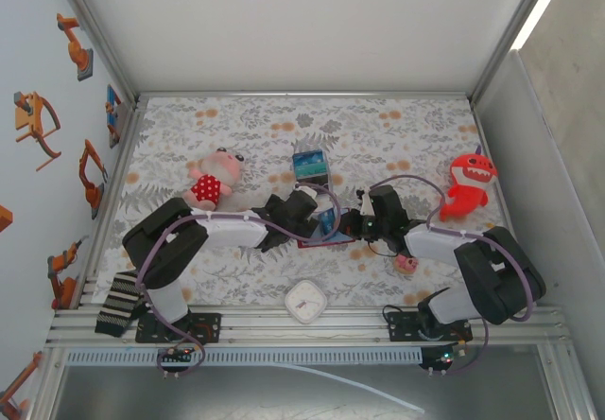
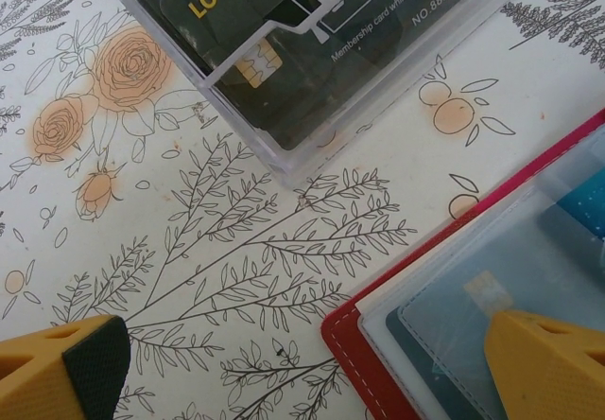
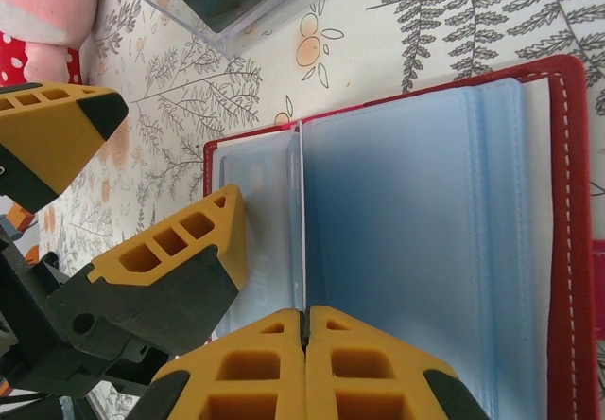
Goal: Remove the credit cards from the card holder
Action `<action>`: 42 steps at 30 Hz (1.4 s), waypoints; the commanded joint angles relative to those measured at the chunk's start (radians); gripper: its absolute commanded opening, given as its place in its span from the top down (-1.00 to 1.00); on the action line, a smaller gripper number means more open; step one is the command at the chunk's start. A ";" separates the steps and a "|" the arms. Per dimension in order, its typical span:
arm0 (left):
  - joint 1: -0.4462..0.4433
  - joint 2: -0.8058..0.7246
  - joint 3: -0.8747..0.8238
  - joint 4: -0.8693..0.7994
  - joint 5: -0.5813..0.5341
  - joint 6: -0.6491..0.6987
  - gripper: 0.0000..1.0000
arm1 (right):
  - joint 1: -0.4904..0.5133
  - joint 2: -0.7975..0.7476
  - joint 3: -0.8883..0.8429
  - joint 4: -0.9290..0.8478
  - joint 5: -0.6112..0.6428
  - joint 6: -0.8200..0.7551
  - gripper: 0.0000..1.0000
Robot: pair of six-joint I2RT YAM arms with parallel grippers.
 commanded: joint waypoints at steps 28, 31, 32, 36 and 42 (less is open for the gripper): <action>0.060 -0.253 0.011 -0.062 0.251 0.133 -0.94 | -0.005 -0.363 0.161 -0.487 0.096 -0.365 1.00; 0.106 -0.320 0.025 -0.075 0.387 0.168 -0.96 | 0.003 -0.361 0.192 -0.500 0.059 -0.425 1.00; 0.121 -0.338 0.026 -0.077 0.427 0.176 -0.97 | 0.009 -0.360 0.198 -0.500 0.046 -0.444 1.00; 0.171 -0.411 0.039 -0.107 0.606 0.241 -0.98 | 0.034 -0.342 0.233 -0.498 -0.008 -0.531 1.00; 0.246 -0.438 0.096 -0.202 0.906 0.323 -0.85 | 0.073 -0.318 0.301 -0.519 -0.101 -0.667 1.00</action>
